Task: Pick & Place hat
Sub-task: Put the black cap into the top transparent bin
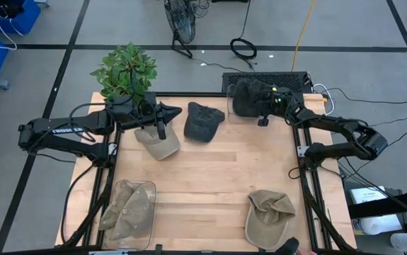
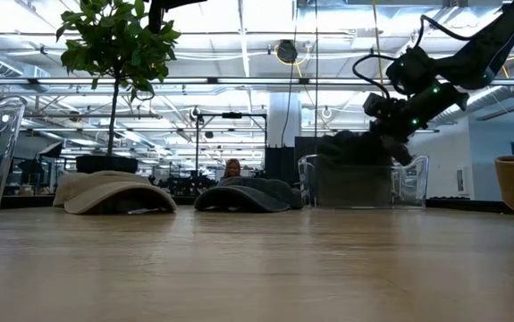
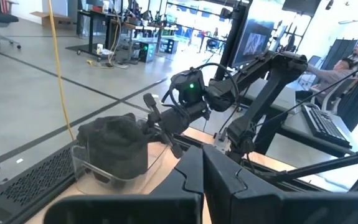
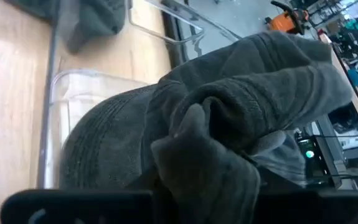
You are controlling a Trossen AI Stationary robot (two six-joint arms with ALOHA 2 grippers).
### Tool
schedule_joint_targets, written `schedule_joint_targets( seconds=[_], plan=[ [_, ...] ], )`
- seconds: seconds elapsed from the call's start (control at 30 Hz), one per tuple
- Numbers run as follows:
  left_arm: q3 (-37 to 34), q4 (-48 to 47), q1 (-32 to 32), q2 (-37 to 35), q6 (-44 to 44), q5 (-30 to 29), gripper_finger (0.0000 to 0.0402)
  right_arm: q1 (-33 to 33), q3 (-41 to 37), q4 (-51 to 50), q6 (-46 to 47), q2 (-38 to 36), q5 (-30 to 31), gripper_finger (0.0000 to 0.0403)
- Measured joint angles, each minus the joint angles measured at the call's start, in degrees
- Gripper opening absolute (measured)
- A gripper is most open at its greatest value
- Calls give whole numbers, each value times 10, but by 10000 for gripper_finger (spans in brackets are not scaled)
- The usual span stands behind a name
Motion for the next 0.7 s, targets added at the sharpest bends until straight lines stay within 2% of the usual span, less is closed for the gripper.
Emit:
schedule_joint_targets(
  seconds=[0.4, 0.6, 0.7],
  plan=[
    [0, 0, -2, 0, -12, 0, 14, 0, 0, -5, 83, -26, 47, 224],
    [0, -1, -2, 0, -12, 0, 4, 0, 0, -6, 140, -64, 133, 302],
    [0, -2, -2, 0, -9, 0, 13, 0, 0, -7, 148, -94, 179, 333]
  ],
)
